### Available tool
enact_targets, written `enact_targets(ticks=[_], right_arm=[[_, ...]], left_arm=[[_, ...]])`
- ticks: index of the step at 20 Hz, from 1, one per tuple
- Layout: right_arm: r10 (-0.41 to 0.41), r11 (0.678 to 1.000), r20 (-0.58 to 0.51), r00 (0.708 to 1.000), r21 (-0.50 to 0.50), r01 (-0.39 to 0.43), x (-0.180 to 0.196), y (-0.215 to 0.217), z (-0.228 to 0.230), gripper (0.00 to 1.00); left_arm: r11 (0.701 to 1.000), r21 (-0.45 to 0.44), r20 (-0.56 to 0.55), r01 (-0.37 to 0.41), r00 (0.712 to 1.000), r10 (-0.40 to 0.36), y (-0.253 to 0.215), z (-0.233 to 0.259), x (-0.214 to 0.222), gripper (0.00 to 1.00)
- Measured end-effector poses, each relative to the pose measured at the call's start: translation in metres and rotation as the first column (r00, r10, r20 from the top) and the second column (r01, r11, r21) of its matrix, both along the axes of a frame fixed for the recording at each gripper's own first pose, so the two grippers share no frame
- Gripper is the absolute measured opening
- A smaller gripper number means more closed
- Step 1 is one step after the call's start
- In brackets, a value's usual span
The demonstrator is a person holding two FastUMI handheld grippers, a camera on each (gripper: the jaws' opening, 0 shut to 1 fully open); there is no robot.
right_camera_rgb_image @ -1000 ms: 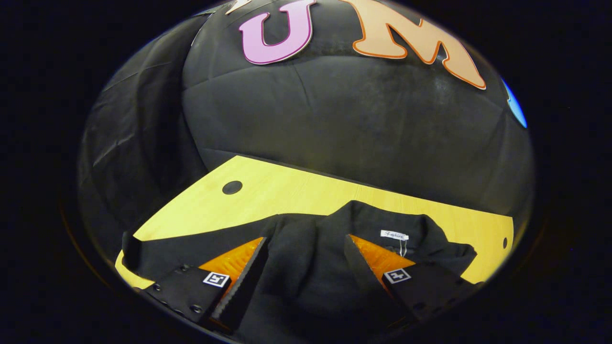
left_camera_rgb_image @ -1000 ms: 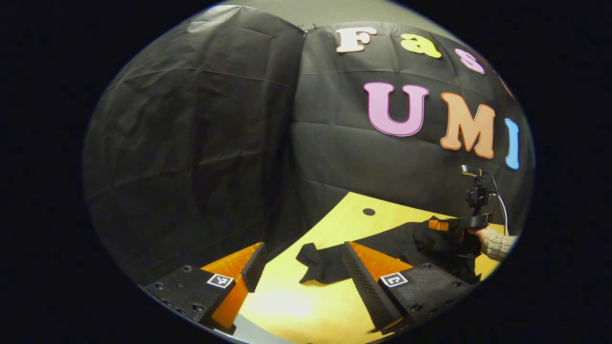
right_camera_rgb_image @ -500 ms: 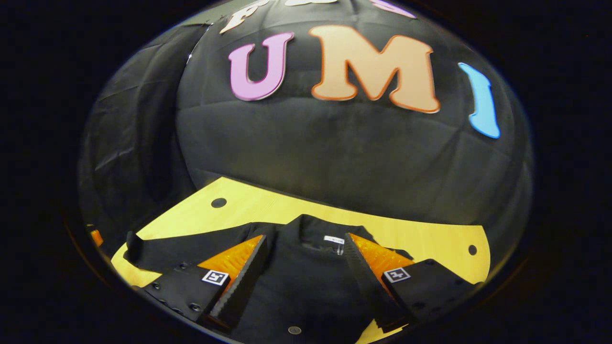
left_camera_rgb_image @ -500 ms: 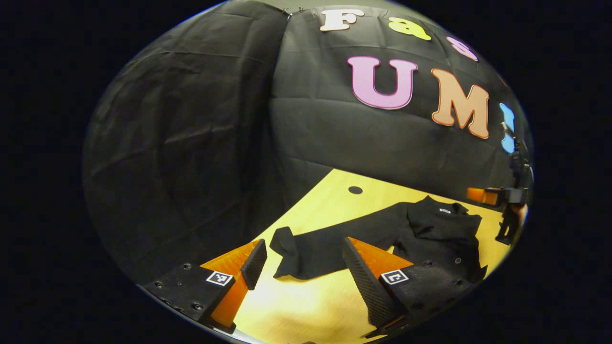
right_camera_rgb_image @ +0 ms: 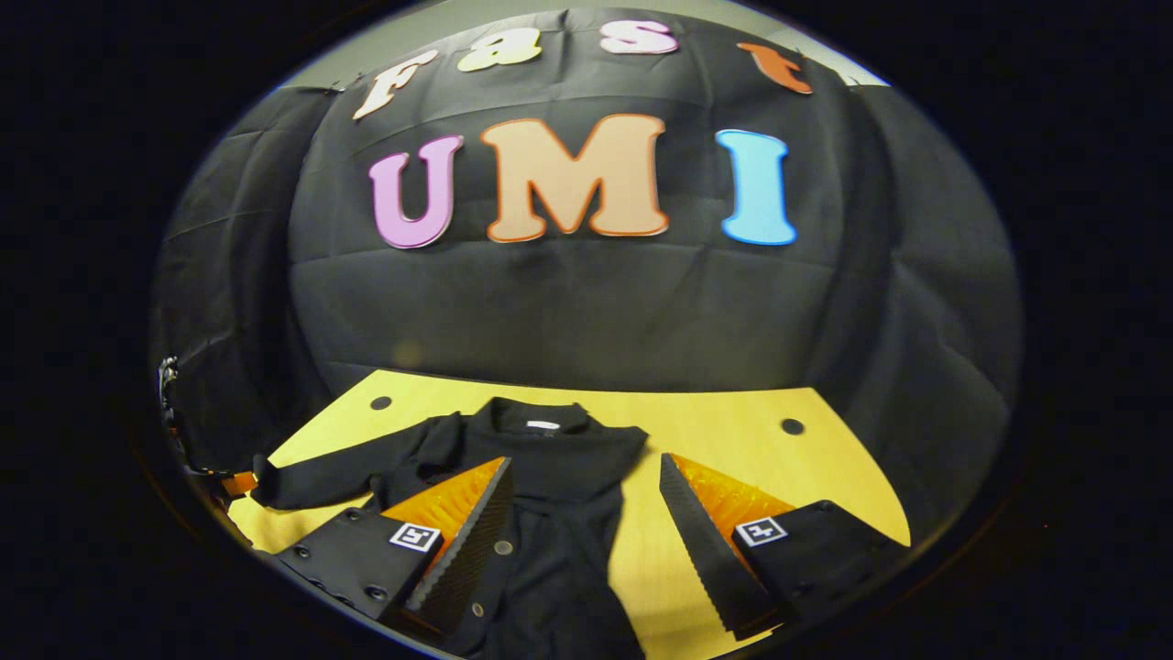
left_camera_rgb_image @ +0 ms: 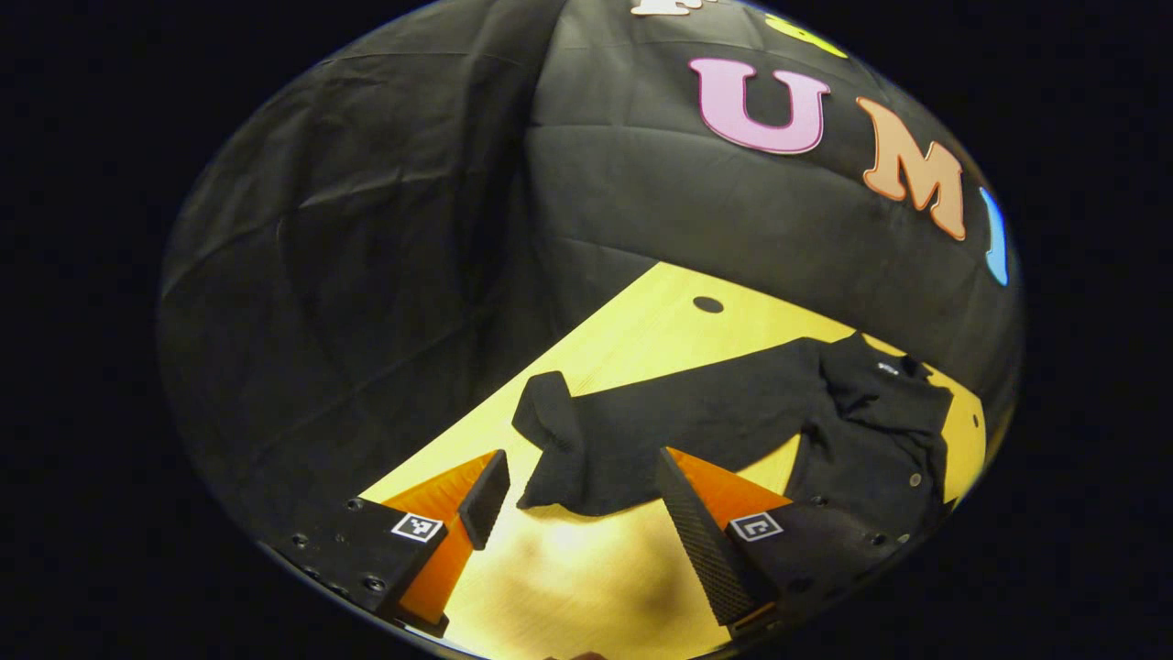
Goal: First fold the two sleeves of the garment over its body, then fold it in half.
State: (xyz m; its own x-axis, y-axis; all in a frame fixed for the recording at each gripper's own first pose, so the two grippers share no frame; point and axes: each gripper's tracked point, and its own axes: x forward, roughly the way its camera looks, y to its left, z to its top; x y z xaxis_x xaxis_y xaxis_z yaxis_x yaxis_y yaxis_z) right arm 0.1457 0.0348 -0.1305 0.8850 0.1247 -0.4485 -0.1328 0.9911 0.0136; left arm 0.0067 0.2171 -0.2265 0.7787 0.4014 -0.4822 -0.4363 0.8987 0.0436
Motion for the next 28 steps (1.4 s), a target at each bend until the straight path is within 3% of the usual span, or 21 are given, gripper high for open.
enact_targets(ticks=[3,6,11,17,20,26,28], right_arm=[[-0.130,0.991,0.032,0.991,0.039,0.129,-0.022,-0.051,0.019,1.00],[-0.272,0.961,0.084,0.959,0.082,0.265,-0.039,-0.097,0.040,0.96],[-0.376,0.926,0.119,0.919,0.032,0.375,-0.070,-0.145,0.047,0.98],[-0.367,0.928,0.135,0.920,-0.010,0.372,-0.084,-0.149,0.048,1.00],[-0.346,0.934,0.144,0.927,-0.036,0.354,-0.084,-0.147,0.048,0.99],[-0.349,0.936,0.116,0.930,-0.016,0.353,-0.088,-0.149,0.041,0.99],[-0.339,0.939,0.111,0.934,-0.015,0.343,-0.088,-0.143,0.038,1.00]], left_arm=[[0.999,0.031,-0.031,0.016,0.999,-0.015,0.005,-0.011,0.006,0.98],[1.000,0.014,-0.049,0.011,0.999,-0.011,0.005,-0.020,0.008,0.98],[1.000,-0.009,-0.088,0.003,0.996,-0.004,0.007,-0.038,0.013,0.98],[1.000,-0.023,-0.118,-0.013,0.993,0.011,0.012,-0.055,0.014,0.93],[0.999,-0.035,-0.135,-0.020,0.991,0.015,0.015,-0.062,0.009,0.78],[1.000,-0.023,-0.146,0.004,0.989,-0.007,0.015,-0.063,0.012,0.79],[1.000,-0.022,-0.142,0.007,0.990,-0.011,0.014,-0.060,0.011,0.70]])
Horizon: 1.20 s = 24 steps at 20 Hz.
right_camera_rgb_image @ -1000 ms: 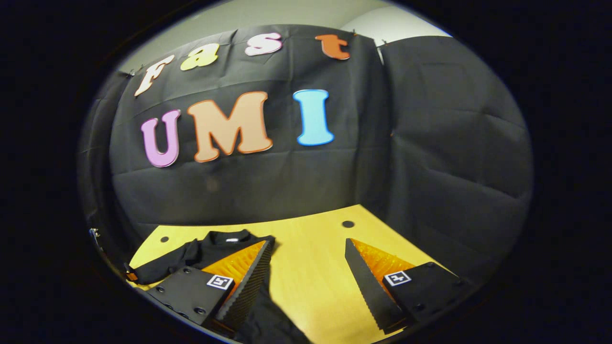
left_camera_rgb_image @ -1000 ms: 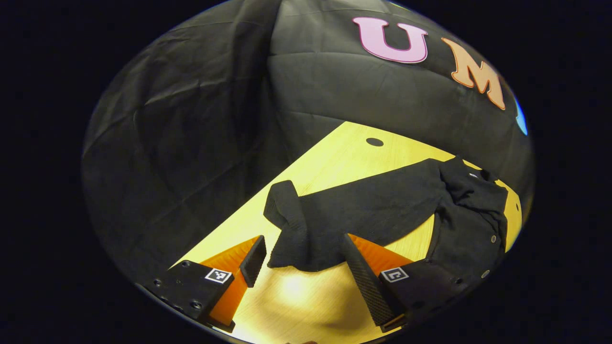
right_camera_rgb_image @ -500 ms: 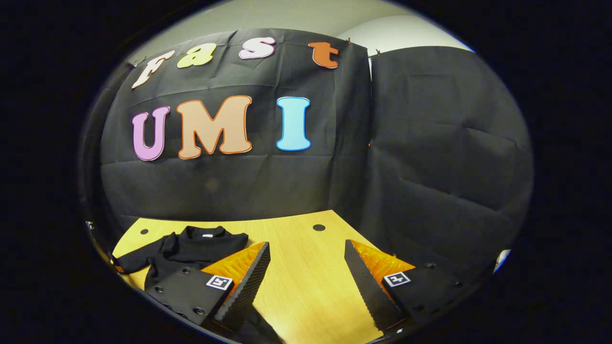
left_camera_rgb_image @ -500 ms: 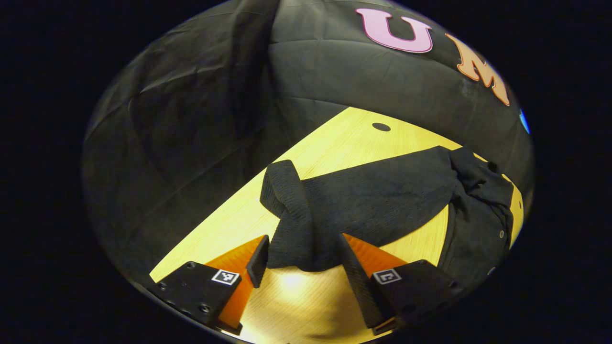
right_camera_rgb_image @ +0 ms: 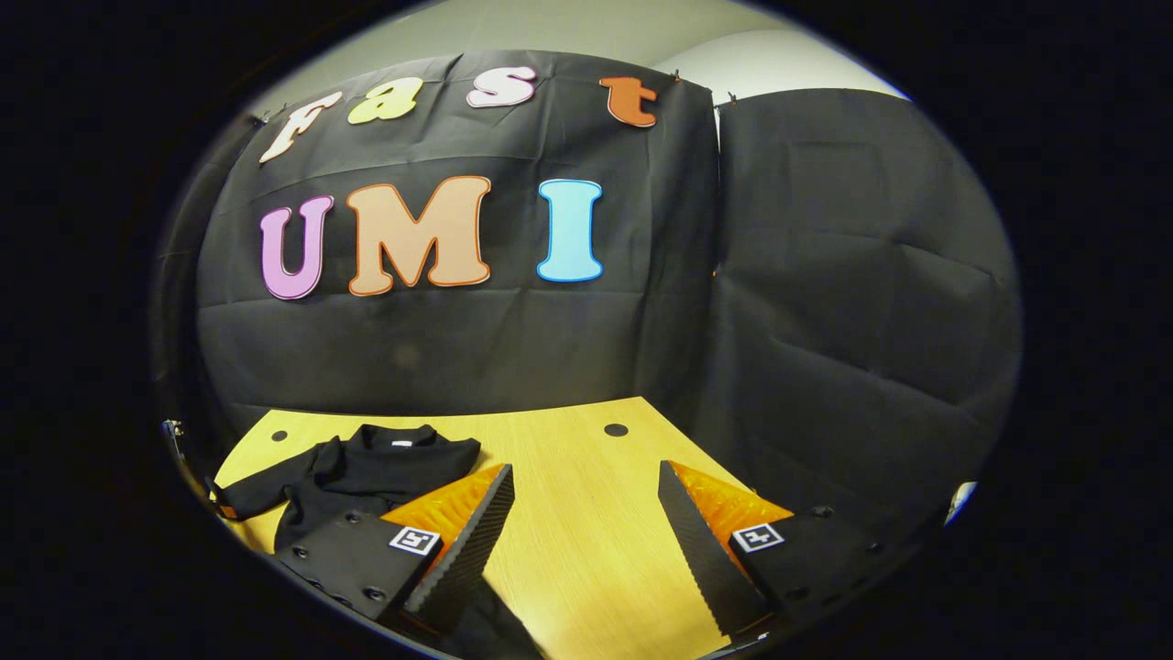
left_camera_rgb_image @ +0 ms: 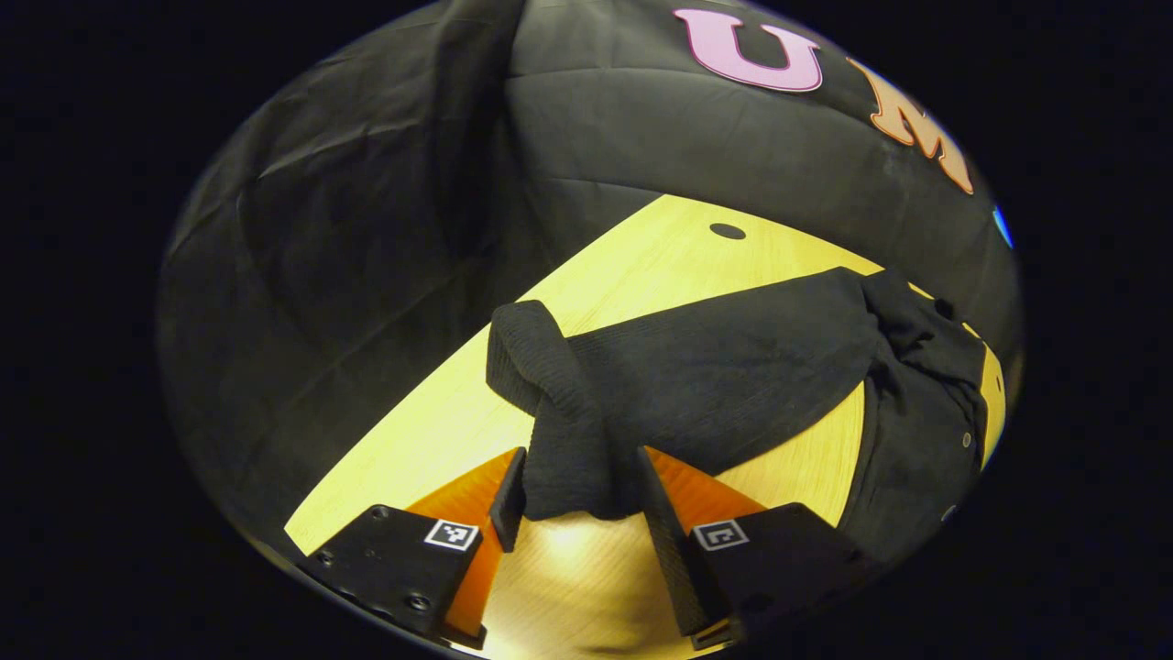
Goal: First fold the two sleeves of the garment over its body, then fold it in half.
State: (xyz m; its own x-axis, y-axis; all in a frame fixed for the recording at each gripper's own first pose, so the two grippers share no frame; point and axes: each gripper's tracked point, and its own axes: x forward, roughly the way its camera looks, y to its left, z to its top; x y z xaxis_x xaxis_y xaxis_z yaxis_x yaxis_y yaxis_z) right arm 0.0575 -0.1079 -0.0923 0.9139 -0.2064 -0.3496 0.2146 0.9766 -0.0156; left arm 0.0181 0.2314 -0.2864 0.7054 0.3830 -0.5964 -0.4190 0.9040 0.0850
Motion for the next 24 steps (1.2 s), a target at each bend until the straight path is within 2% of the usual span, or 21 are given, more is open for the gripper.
enact_targets(ticks=[3,5,10,13,14,19,21,24], right_arm=[[0.020,1.000,-0.011,1.000,-0.003,-0.020,0.000,0.002,-0.004,1.00],[0.025,1.000,-0.011,1.000,-0.003,-0.025,0.001,0.003,-0.002,1.00],[0.006,0.999,-0.022,1.000,0.033,-0.005,0.000,0.004,-0.009,1.00],[-0.012,0.999,-0.017,1.000,0.039,0.013,-0.001,-0.001,-0.012,1.00],[-0.018,0.999,-0.017,1.000,0.040,0.019,-0.002,-0.006,-0.013,1.00],[-0.033,0.998,-0.009,0.999,0.044,0.033,-0.012,-0.021,-0.012,0.99],[-0.047,0.998,-0.012,0.999,0.052,0.048,-0.014,-0.029,-0.015,1.00],[-0.065,0.993,-0.018,0.998,0.095,0.066,-0.016,-0.037,-0.024,0.99]], left_arm=[[0.999,-0.005,-0.003,0.033,0.999,-0.033,-0.009,-0.004,0.005,0.61],[0.999,-0.006,-0.009,0.051,0.999,-0.051,-0.013,-0.003,0.009,0.44],[0.997,-0.015,-0.003,0.074,0.997,-0.075,-0.022,-0.004,0.014,0.12],[0.998,-0.005,-0.005,0.067,0.998,-0.067,-0.021,-0.002,0.015,0.02],[0.998,-0.001,-0.007,0.063,0.998,-0.063,-0.022,-0.001,0.016,0.00],[0.997,-0.019,-0.052,0.079,0.995,-0.080,-0.026,0.003,0.017,0.00],[0.995,-0.040,-0.007,0.088,0.996,-0.089,-0.032,0.023,0.025,0.00],[0.990,-0.015,0.119,0.142,0.983,-0.140,-0.060,0.077,0.052,0.00]])
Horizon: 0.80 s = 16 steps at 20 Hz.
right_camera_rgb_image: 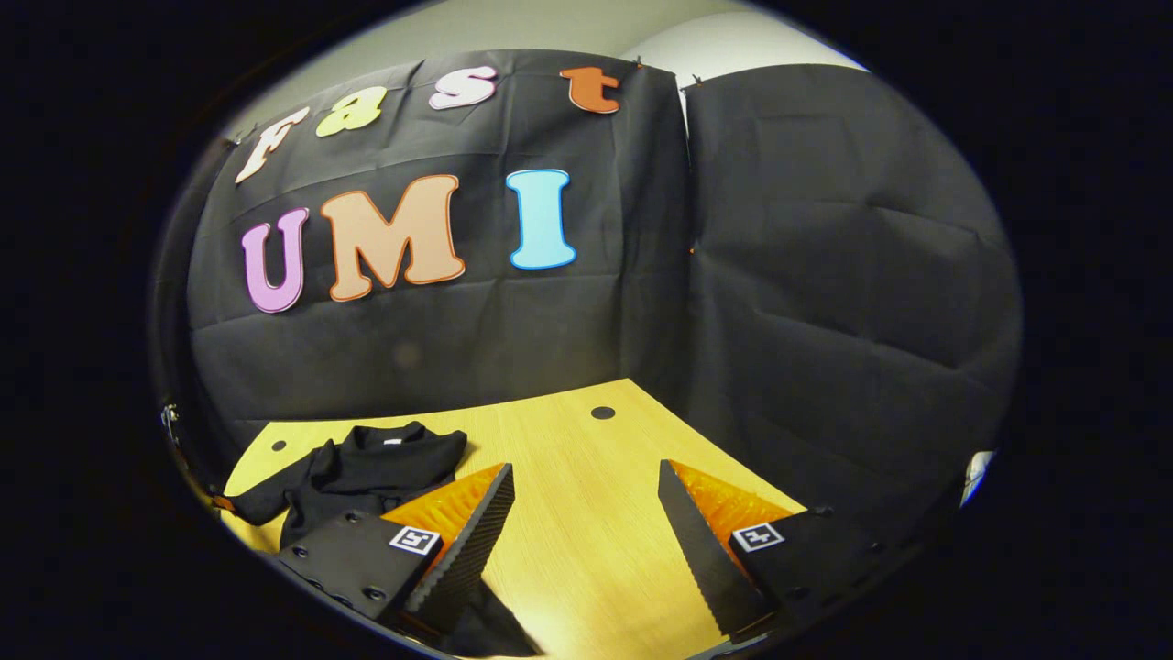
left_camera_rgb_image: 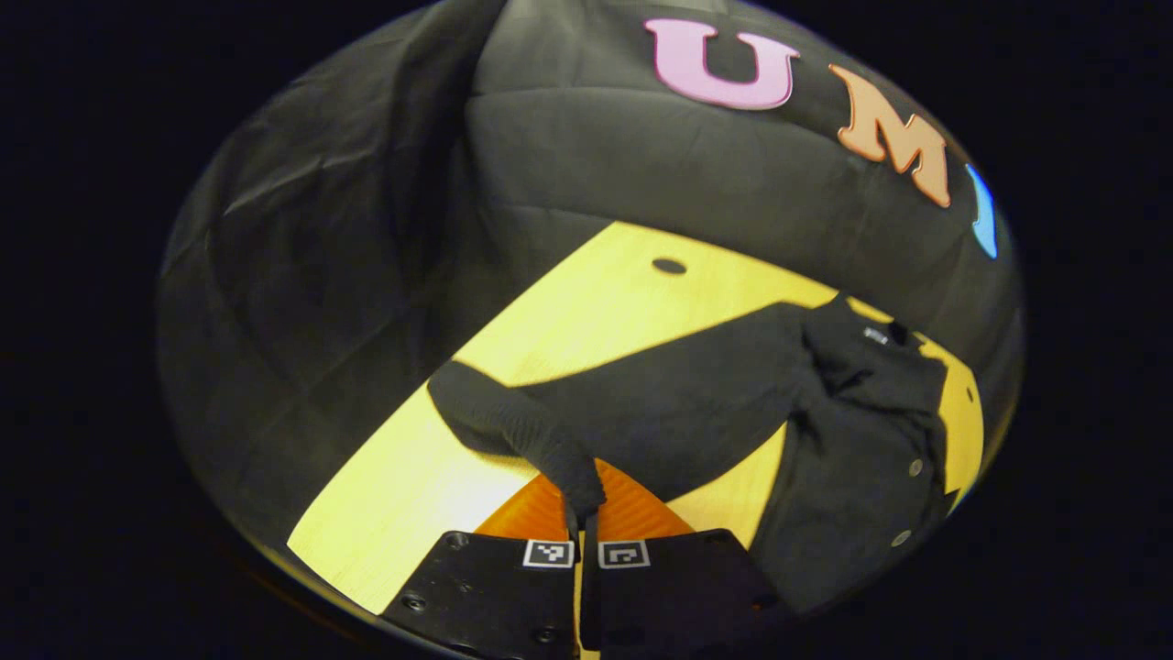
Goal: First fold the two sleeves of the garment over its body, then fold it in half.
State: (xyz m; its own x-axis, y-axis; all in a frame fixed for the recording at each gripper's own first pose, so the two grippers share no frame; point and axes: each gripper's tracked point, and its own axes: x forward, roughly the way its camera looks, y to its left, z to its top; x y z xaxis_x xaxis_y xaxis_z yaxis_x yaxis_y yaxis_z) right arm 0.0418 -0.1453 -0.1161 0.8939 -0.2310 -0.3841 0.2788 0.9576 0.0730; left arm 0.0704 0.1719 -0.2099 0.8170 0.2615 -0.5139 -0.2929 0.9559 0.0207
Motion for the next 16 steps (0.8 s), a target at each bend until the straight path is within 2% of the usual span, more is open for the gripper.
enact_targets(ticks=[2,5,11,15,16], right_arm=[[-0.012,1.000,0.002,1.000,0.017,0.012,-0.003,-0.006,-0.004,0.99],[-0.027,0.999,0.001,1.000,0.020,0.027,-0.007,-0.018,-0.007,0.97],[-0.065,0.997,0.005,0.998,0.036,0.065,-0.014,-0.048,-0.011,0.98],[-0.087,0.996,-0.011,0.996,0.037,0.087,-0.019,-0.065,-0.021,0.98],[-0.089,0.995,-0.015,0.996,0.033,0.090,-0.018,-0.070,-0.023,0.94]], left_arm=[[0.999,0.005,0.067,0.042,0.997,-0.042,-0.020,0.034,0.017,0.00],[0.994,-0.053,0.159,0.092,0.984,-0.082,-0.071,0.068,0.051,0.00],[0.974,-0.112,0.230,0.195,0.959,-0.166,-0.178,0.086,0.107,0.00],[0.945,-0.152,0.253,0.291,0.935,-0.247,-0.265,0.083,0.136,0.00],[0.935,-0.146,0.249,0.323,0.927,-0.281,-0.288,0.078,0.143,0.00]])
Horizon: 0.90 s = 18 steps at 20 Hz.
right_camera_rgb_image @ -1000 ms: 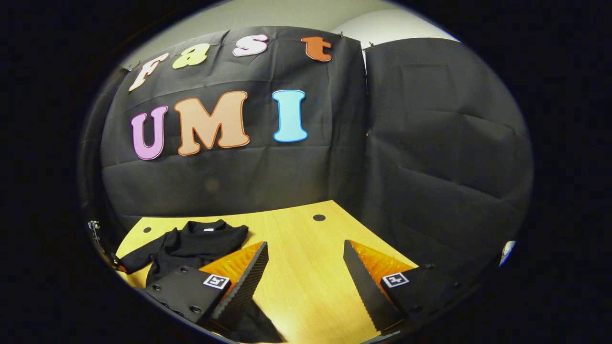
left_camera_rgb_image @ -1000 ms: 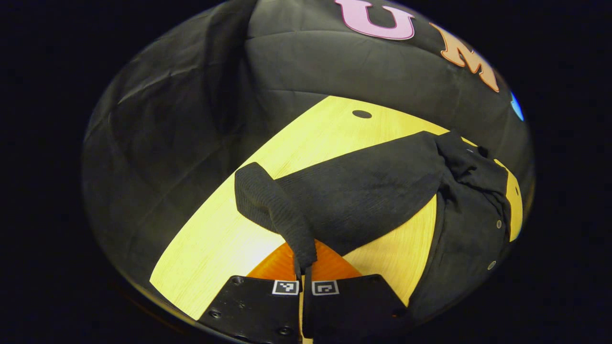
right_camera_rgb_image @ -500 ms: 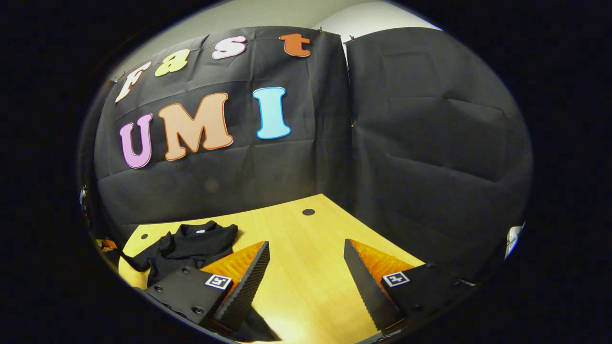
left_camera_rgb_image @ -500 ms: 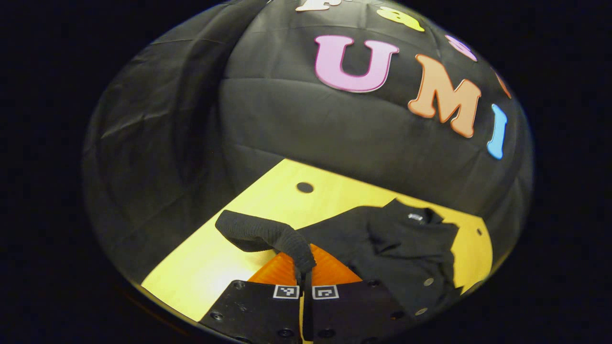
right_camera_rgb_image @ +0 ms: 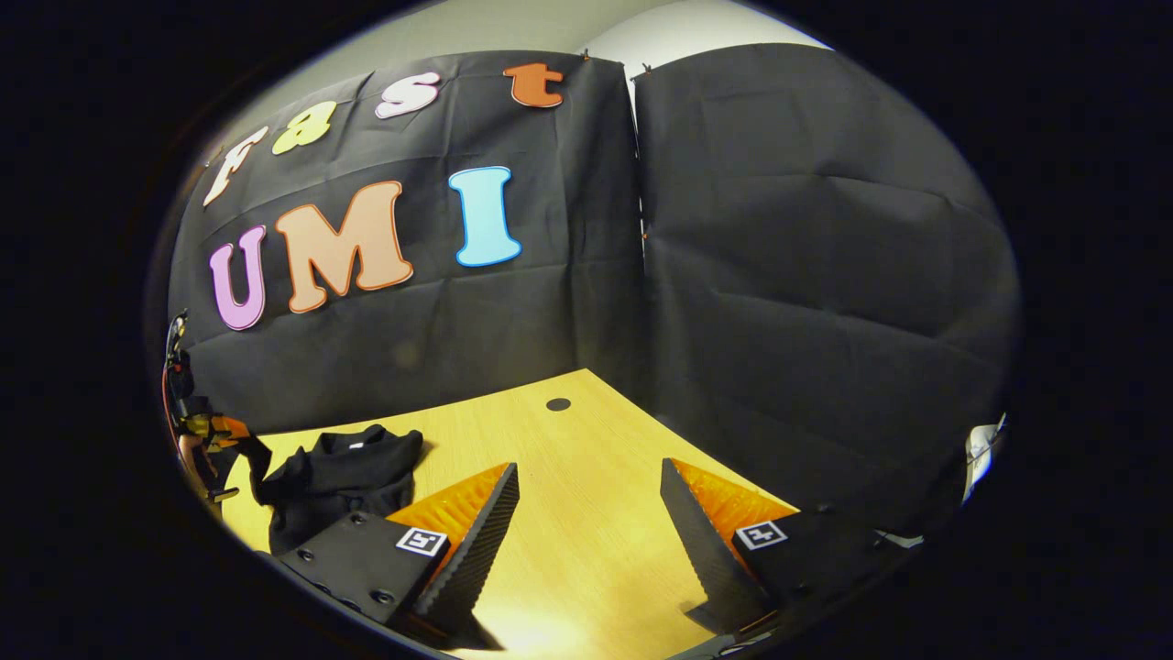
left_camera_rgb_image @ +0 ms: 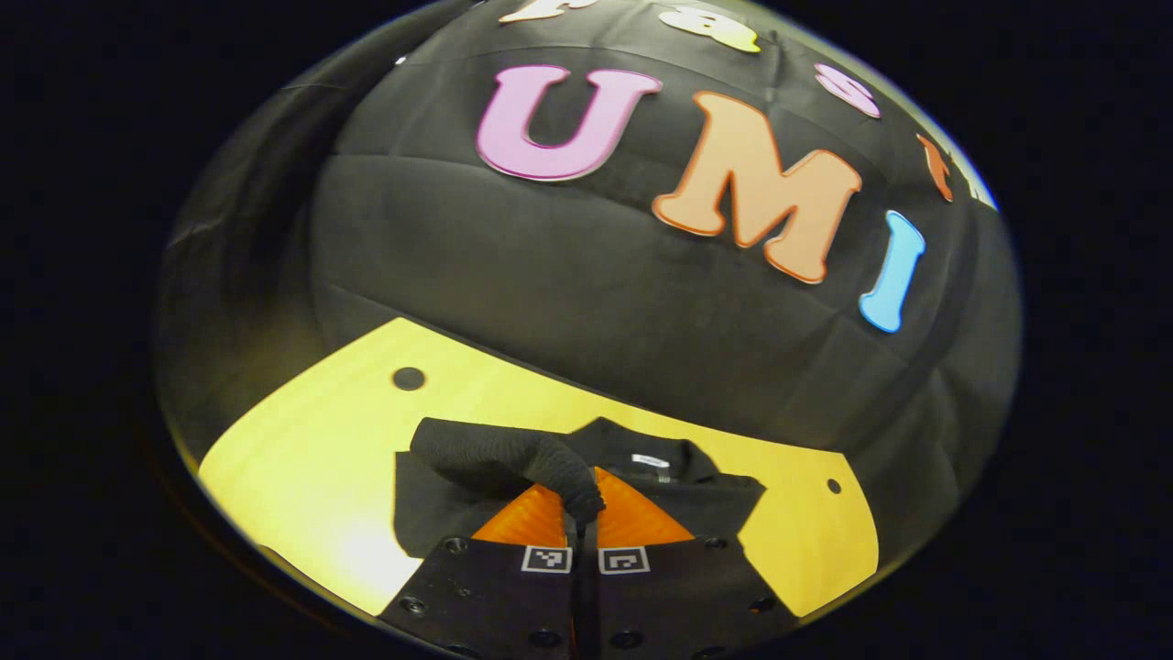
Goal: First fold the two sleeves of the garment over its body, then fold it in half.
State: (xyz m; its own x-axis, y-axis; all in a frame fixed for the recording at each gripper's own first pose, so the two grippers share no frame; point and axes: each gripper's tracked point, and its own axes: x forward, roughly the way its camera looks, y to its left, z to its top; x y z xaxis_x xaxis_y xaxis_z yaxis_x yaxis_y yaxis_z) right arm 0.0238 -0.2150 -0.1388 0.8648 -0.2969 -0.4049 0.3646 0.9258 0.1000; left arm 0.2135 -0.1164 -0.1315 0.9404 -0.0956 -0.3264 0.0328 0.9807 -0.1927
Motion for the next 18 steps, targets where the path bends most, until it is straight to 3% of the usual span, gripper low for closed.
enact_targets(ticks=[2,5,7,9,11,14,15,18], right_arm=[[0.003,1.000,-0.011,1.000,0.002,-0.003,0.003,-0.003,-0.004,0.98],[0.007,1.000,-0.027,1.000,0.010,-0.007,0.008,-0.010,-0.014,0.94],[0.016,1.000,-0.037,0.999,0.023,-0.015,0.016,-0.012,-0.021,0.98],[0.032,0.999,-0.060,0.998,0.030,-0.031,0.021,-0.011,-0.032,0.94],[0.043,0.999,-0.064,0.997,0.030,-0.041,0.027,-0.013,-0.035,0.98],[0.046,0.998,-0.069,0.997,0.044,-0.043,0.034,-0.015,-0.041,0.94],[0.045,0.998,-0.074,0.996,0.052,-0.041,0.033,-0.016,-0.045,0.98],[0.041,0.997,-0.106,0.994,0.064,-0.035,0.029,-0.020,-0.056,0.94]], left_arm=[[0.997,0.025,-0.008,0.067,0.998,-0.067,-0.043,-0.012,0.013,0.00],[0.982,0.093,-0.012,0.164,0.986,-0.164,-0.100,-0.030,0.024,0.00],[0.959,0.165,-0.015,0.229,0.973,-0.230,-0.134,-0.040,0.033,0.00],[0.932,0.223,-0.035,0.287,0.958,-0.286,-0.163,-0.052,0.036,0.00],[0.907,0.252,-0.090,0.336,0.942,-0.324,-0.187,-0.073,0.036,0.00],[0.889,0.290,-0.154,0.354,0.934,-0.321,-0.197,-0.110,0.039,0.00],[0.887,0.270,-0.176,0.373,0.925,-0.336,-0.202,-0.122,0.036,0.04],[0.882,0.234,-0.243,0.409,0.903,-0.355,-0.208,-0.152,0.023,0.22]])
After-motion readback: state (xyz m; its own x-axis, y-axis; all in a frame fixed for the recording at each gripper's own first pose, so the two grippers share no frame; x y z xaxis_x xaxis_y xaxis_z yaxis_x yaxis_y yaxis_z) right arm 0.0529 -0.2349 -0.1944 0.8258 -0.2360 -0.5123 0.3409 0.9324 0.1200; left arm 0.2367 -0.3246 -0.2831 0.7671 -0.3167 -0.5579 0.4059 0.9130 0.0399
